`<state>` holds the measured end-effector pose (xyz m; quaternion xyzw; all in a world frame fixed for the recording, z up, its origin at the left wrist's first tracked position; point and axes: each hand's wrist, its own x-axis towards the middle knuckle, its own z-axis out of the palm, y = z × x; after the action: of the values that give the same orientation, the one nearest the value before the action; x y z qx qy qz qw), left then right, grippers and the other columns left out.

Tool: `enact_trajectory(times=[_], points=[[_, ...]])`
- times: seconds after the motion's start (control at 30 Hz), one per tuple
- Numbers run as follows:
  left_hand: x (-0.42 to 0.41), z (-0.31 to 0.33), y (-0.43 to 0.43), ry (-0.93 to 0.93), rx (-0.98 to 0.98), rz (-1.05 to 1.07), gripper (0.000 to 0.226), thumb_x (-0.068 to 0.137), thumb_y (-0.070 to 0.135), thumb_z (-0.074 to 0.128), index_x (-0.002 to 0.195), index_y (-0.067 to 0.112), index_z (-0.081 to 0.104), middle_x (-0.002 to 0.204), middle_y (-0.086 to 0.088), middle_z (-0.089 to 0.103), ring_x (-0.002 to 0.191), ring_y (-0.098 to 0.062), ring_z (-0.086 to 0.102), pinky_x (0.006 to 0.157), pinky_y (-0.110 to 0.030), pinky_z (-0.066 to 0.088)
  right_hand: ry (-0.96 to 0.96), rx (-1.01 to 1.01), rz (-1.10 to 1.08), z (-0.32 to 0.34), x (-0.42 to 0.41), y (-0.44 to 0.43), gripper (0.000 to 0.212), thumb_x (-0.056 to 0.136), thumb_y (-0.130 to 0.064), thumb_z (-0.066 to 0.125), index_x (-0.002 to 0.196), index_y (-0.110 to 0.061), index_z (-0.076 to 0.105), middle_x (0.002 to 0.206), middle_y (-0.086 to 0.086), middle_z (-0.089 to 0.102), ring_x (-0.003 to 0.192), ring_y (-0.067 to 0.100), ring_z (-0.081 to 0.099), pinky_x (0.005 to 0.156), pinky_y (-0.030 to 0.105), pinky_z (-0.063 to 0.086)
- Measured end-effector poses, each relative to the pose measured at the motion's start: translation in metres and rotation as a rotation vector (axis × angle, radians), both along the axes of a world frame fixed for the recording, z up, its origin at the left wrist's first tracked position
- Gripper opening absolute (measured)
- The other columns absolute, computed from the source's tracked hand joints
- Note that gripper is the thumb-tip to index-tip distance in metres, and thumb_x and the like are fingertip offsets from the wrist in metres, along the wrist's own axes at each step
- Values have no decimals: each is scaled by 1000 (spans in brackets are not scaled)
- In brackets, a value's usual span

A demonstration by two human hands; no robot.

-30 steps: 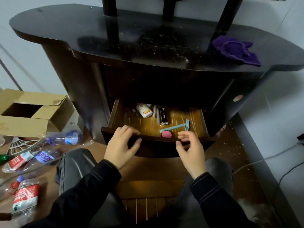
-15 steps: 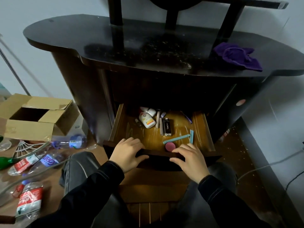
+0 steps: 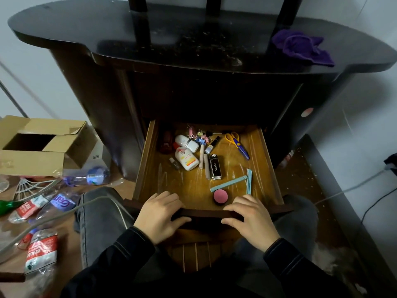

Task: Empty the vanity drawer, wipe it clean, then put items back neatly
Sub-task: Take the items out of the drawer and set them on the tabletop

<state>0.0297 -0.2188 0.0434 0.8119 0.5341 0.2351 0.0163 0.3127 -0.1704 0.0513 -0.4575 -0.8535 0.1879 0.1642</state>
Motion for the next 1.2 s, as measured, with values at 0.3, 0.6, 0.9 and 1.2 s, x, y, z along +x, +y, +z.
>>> enact_trajectory(times=[0.3,0.6,0.9,1.2], points=[[-2,12,14,15,-380,68,45,79,74,57,84,30,64,87,15,59,83,-8,57,71,-26,47,-45,-145,5,5,2,7,34,83,-60,66,103,-34,72,94,-24,57,96,2,52,82,25,48],[18,28,89,-109,-632,67,33,96,44,60,82,16,71,79,0,70,74,-12,64,72,-34,54,-115,-426,-40,18,-8,48,24,98,-42,60,110,-25,73,109,-12,69,105,5,62,96,37,54],[22,-11,171,-61,-627,231,25,96,33,56,77,19,63,82,2,59,84,-22,59,73,-32,45,-58,-485,-222,-8,-44,153,25,99,-38,59,119,-25,63,119,-3,68,104,15,65,94,43,55],[-6,-41,196,-258,-535,490,10,88,30,65,85,25,57,92,2,64,83,-19,62,64,-28,45,-254,-304,-321,-67,-70,190,75,87,-61,64,142,-27,28,138,4,52,108,26,64,75,35,52]])
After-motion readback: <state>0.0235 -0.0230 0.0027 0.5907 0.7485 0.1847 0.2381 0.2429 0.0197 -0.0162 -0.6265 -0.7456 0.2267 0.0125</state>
